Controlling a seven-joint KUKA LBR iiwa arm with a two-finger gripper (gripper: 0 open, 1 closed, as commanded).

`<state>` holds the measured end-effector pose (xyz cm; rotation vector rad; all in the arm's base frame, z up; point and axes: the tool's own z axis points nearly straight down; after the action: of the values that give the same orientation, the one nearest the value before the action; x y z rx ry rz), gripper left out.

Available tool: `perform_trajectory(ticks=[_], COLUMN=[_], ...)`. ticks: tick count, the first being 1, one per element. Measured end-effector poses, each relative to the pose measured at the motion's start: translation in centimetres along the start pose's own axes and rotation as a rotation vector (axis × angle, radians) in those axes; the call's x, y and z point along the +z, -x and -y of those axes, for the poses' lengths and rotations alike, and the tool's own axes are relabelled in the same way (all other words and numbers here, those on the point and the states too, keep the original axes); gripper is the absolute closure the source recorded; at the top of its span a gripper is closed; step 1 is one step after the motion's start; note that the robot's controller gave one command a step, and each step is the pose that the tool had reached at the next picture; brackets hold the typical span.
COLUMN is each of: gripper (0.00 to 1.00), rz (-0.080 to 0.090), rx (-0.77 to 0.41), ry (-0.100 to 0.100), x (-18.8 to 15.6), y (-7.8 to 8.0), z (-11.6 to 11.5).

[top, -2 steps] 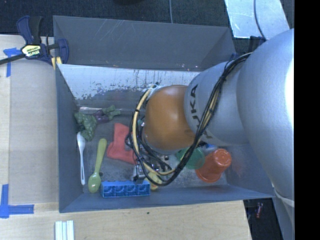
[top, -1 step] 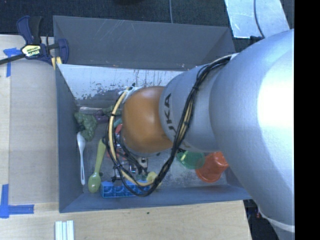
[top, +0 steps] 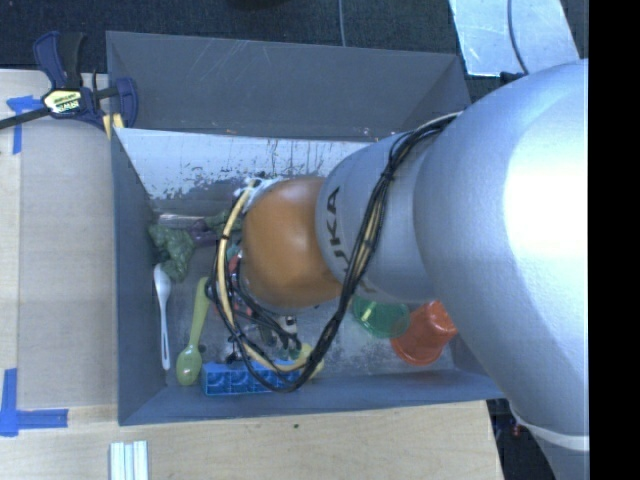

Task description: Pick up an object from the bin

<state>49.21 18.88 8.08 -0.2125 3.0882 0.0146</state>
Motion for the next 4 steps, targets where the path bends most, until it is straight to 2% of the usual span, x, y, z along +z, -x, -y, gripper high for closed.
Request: perform_trajectory(ticks=[1,2,3,4], gripper=[1.0,1.0,1.0,1.0], rz=[0.008,0.008,0.002,-0.001], rx=[0.009,0.01,0.01,0.011], ry=[0.002,0.002,0.0,0.0], x=[0.9,0.9,-1.2,-5.5], y=[-0.5,-0.5,-0.6,-0.4], z=[1.7,1.7,1.8,1.8])
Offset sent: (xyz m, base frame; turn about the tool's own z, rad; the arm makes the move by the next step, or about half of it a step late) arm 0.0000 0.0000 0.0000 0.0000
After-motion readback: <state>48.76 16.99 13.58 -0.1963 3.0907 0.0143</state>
